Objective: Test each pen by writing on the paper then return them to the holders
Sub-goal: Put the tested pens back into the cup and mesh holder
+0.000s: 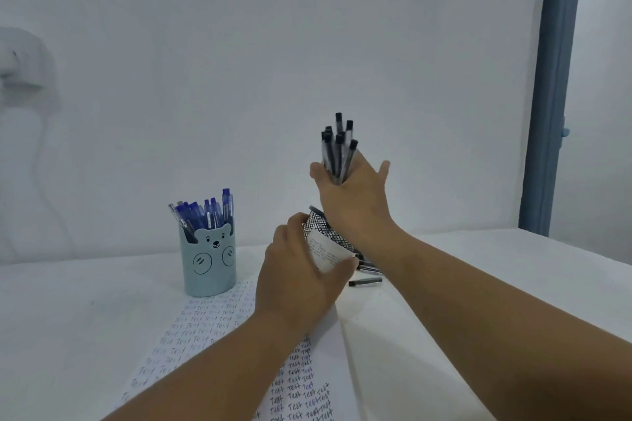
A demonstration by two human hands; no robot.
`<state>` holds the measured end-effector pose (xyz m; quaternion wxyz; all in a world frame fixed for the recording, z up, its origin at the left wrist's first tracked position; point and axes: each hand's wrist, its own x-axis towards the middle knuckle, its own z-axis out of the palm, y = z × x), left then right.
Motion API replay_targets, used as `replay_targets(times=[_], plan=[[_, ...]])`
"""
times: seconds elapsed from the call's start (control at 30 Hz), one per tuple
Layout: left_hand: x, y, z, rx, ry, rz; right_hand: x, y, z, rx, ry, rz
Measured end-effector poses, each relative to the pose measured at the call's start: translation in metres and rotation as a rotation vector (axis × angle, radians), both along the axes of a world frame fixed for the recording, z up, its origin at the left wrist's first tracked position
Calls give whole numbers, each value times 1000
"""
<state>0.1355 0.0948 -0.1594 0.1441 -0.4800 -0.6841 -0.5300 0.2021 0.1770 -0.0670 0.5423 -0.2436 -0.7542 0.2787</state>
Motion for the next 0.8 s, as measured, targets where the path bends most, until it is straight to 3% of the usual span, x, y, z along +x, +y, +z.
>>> replay_targets(times=[0.1,0.23,0.4,0.63,0.8], plan=[[0,0,0,4,8,36,-1,-3,-3,30,-70,-129],[-2,0,0,7,-22,76,-1,8,-6,-140,-131,-214],[-2,-1,1,-6,-36,98,1,13,-19,-495,-1,-18],[-4,-1,2,42,-83,68,8,14,-25,-503,157,304],[-3,-2,2,47,-94,20,18,14,-20,-661,306,312]])
